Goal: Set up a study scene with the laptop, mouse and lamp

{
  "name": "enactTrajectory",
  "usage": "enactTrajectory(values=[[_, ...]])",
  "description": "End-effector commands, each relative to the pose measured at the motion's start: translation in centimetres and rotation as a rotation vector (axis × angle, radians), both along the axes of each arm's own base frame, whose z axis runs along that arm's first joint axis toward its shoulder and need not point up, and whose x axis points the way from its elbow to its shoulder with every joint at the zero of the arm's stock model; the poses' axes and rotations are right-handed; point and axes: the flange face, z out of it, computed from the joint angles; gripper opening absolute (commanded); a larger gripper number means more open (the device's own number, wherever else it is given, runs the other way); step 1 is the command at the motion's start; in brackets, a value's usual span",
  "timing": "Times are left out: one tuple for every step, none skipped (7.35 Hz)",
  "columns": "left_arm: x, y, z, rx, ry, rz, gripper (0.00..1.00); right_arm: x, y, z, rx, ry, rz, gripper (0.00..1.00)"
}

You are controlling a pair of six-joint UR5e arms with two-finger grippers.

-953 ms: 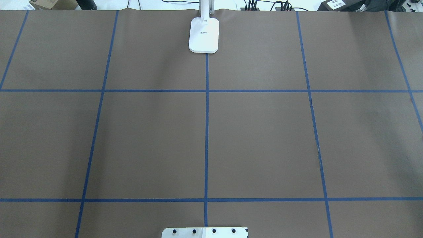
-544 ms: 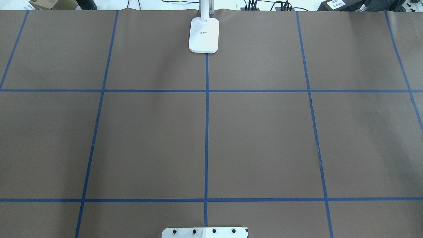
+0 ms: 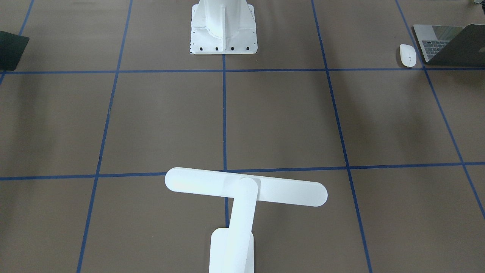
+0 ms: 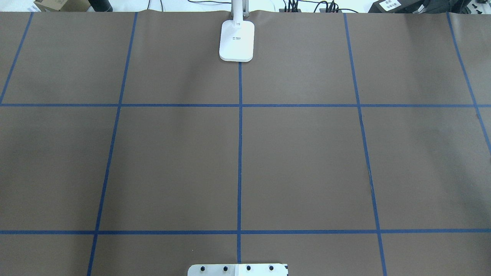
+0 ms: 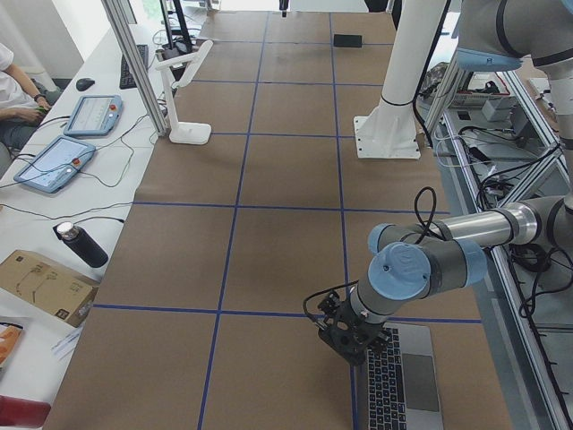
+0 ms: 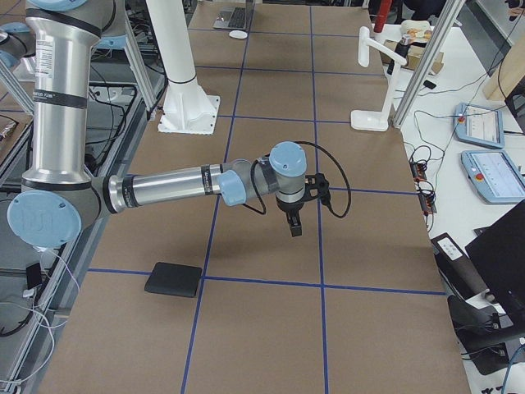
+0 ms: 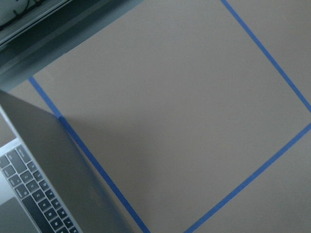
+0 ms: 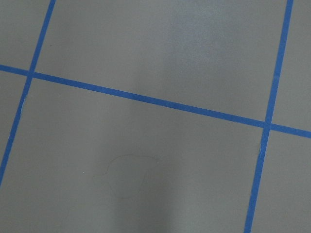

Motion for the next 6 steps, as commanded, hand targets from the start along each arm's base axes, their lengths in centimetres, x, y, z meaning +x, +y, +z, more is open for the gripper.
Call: enactTrajectory(values=[[1.2, 3.5, 1.7, -0.121, 0.019, -0.051, 0.99, -0.1, 0.0, -0.2, 0.000, -0.008, -0.002, 1.00], [1.4, 4.1, 2.2, -0.143, 0.023, -0.057, 0.99, -0.1, 0.0, -0.3, 0.001, -0.009, 0.000, 1.00], [1.7, 5.0, 3.2, -0.173, 0.032, -0.064, 0.99, -0.1, 0.2, -0.5, 0.010, -0.020, -0.001, 1.00], [1.5, 4.4, 4.7, -0.185, 0.029, -0.061, 0.99, -0.2, 0.0, -0.3, 0.016, -0.021, -0.001, 1.00], [1.5, 4.4, 5.9, -0.184, 0.029, -0.061, 0.99, -0.1, 0.1, -0.5, 0.017, -0.024, 0.001, 1.00], [1.6, 4.6, 7.7, -0.186, 0.030, -0.064, 0.99, -0.1, 0.1, -0.4, 0.014, -0.024, 0.001, 1.00]])
